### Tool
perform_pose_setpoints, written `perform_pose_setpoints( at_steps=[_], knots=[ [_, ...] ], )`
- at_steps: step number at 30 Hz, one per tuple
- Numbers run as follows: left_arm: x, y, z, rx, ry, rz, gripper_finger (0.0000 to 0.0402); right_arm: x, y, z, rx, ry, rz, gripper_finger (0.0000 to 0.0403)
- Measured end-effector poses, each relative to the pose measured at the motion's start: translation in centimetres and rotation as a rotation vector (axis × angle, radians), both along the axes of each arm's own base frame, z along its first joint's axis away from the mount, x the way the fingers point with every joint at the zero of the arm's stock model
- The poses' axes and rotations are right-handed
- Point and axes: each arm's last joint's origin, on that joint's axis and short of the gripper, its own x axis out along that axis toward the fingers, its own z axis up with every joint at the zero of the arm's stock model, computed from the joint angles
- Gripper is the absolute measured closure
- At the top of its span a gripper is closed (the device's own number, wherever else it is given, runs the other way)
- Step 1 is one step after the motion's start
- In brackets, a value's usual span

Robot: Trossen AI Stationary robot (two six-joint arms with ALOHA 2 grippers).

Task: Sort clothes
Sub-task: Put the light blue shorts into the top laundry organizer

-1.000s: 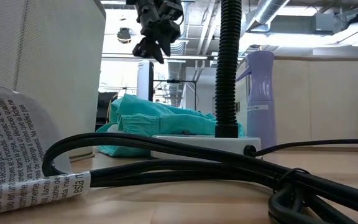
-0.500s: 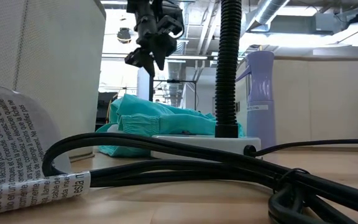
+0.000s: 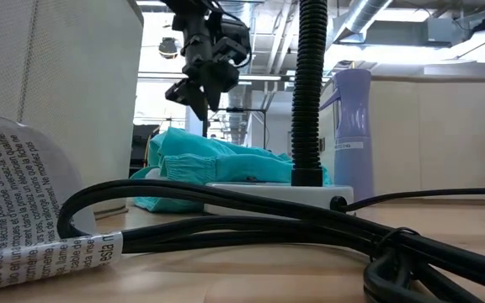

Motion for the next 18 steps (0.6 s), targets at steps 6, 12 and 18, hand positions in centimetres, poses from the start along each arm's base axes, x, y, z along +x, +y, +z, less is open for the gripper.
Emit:
perform_pose_setpoints(
  at_steps=[6,12,18],
  knots=[
    [0.2,-0.4,-1.3,-0.007,0.007,-0.011,0.0250,0.0,0.1,0.0,0.003,0.000,0.005,0.0241],
    [0.4,-0.8,-2.5,-0.029,0.003,-0.016,0.0250,0.0,0.1,-0.1,0.007,0.013,0.005,0.0241],
    [0.7,-1.1,-2.8,-0.032,-0.015,-0.017,0.0250,0.1,0.1,-0.2,0.015,0.019,0.006,0.0241]
  ],
)
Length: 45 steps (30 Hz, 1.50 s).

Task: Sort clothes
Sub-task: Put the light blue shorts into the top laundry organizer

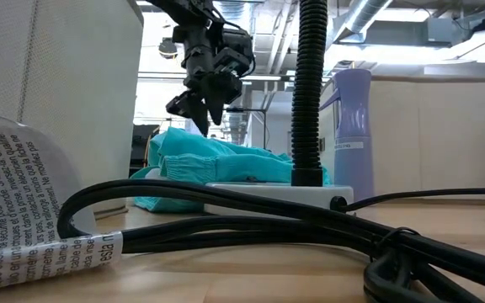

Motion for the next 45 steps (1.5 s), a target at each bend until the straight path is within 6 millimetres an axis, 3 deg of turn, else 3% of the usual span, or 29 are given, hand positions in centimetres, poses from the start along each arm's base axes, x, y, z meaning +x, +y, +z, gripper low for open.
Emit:
perform_pose_setpoints(
  at_steps=[5,14,27,41,45],
  knots=[
    [0.0,0.0,0.0,-0.001,-0.004,0.004,0.0250,0.0,0.0,0.0,0.000,0.001,-0.001,0.0241],
    [-0.5,-0.7,-3.0,-0.026,0.076,0.033,0.0245,0.0,0.0,0.0,0.003,0.000,0.000,0.0241],
    [0.3,-1.2,-3.2,0.089,0.046,0.028,0.0171,0.0,0.0,0.0,0.010,-0.002,0.000,0.0241],
    [-1.0,-2.2,-7.6,0.047,0.116,0.041,0.0173,0.0,0.0,0.0,0.009,-0.002,0.000,0.0241],
    [-1.3,-2.6,-8.5,0.049,0.126,0.037,0.0193,0.0,0.0,0.0,0.009,-0.002,0.000,0.0241]
  ],
)
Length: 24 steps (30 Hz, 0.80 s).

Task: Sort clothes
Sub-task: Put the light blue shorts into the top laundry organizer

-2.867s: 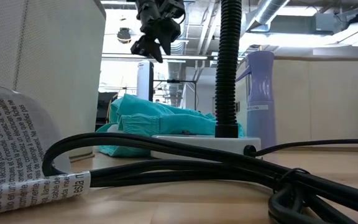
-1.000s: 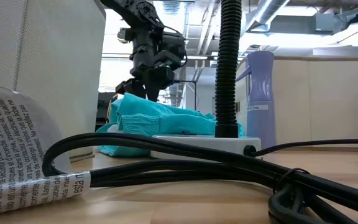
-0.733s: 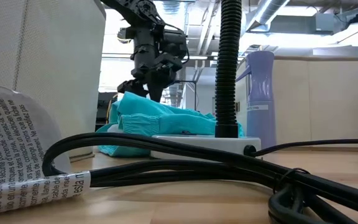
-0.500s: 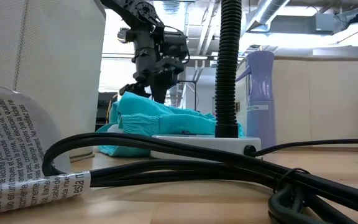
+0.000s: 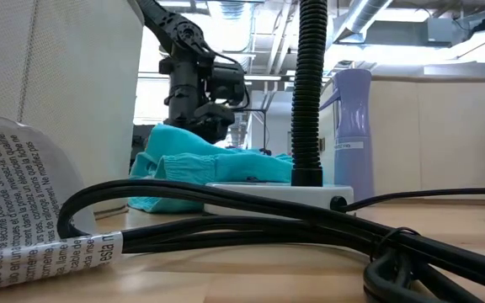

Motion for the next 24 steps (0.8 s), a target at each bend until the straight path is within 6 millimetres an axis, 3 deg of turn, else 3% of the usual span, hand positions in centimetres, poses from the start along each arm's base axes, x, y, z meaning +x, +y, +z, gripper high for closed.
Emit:
perform_pose_setpoints(
  at_steps=[4,10,16,24],
  knots=[
    [-0.3,-0.1,-0.5,-0.005,0.017,-0.001,0.0253,0.0,0.0,0.0,0.000,0.000,0.000,0.0241],
    [-0.3,-0.2,-0.5,-0.006,0.014,-0.005,0.0385,0.0,0.0,0.0,0.000,0.000,0.000,0.0241],
    [-0.3,-0.2,0.4,-0.008,0.004,-0.012,0.0398,0.0,0.0,0.0,0.000,0.000,0.000,0.0241],
    [-1.0,-0.3,7.2,0.077,-0.172,0.060,0.0400,0.0,0.0,0.0,0.000,0.000,0.000,0.0241]
  ],
)
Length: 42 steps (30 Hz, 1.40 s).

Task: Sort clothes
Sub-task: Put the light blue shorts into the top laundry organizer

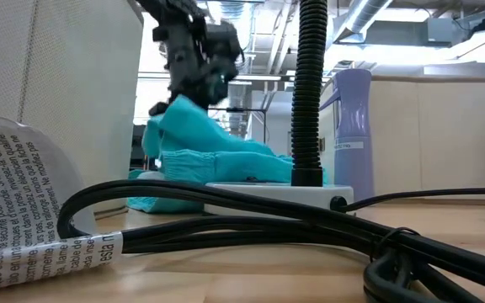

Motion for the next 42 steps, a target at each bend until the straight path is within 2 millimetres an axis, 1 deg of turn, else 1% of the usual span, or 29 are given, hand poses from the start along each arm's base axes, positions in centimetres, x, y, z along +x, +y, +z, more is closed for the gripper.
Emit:
perform_pose_setpoints(
  at_steps=[4,8,14,17,19,23,29,32,36,42],
  knots=[
    [-1.2,-0.1,3.8,0.057,-0.099,0.057,0.0401,0.0,0.0,0.0,0.000,0.000,0.000,0.0241],
    [-3.0,-0.2,7.3,0.121,-0.189,0.138,0.0401,0.0,0.0,0.0,-0.001,0.000,0.000,0.0241],
    [-5.3,-0.5,13.1,0.237,-0.416,0.205,0.0401,0.0,0.0,0.0,-0.001,0.001,0.000,0.0241],
    [-5.9,-0.6,15.6,0.280,-0.525,0.227,0.0401,0.0,0.0,0.0,-0.001,0.000,-0.001,0.0241],
    [-6.1,-0.5,17.0,0.318,-0.568,0.243,0.0401,0.0,0.0,0.0,-0.002,0.000,-0.001,0.0241],
    [-6.2,-0.5,19.9,0.379,-0.709,0.243,0.0401,0.0,0.0,0.0,-0.002,-0.003,-0.001,0.0241],
    [-6.3,-0.6,23.7,0.480,-0.937,0.228,0.0401,0.0,0.0,0.1,-0.004,-0.010,-0.001,0.0241],
    [-6.3,-0.5,25.3,0.540,-1.063,0.234,0.0402,0.0,0.0,0.5,-0.012,-0.048,-0.001,0.0241],
    [-6.2,-0.5,26.9,0.600,-1.225,0.240,0.0401,-0.2,0.0,0.9,-0.022,-0.097,-0.001,0.0241],
    [-6.6,-0.5,28.6,0.649,-1.396,0.250,0.0401,-0.3,0.1,1.2,-0.024,-0.114,0.000,0.0241]
  ],
)
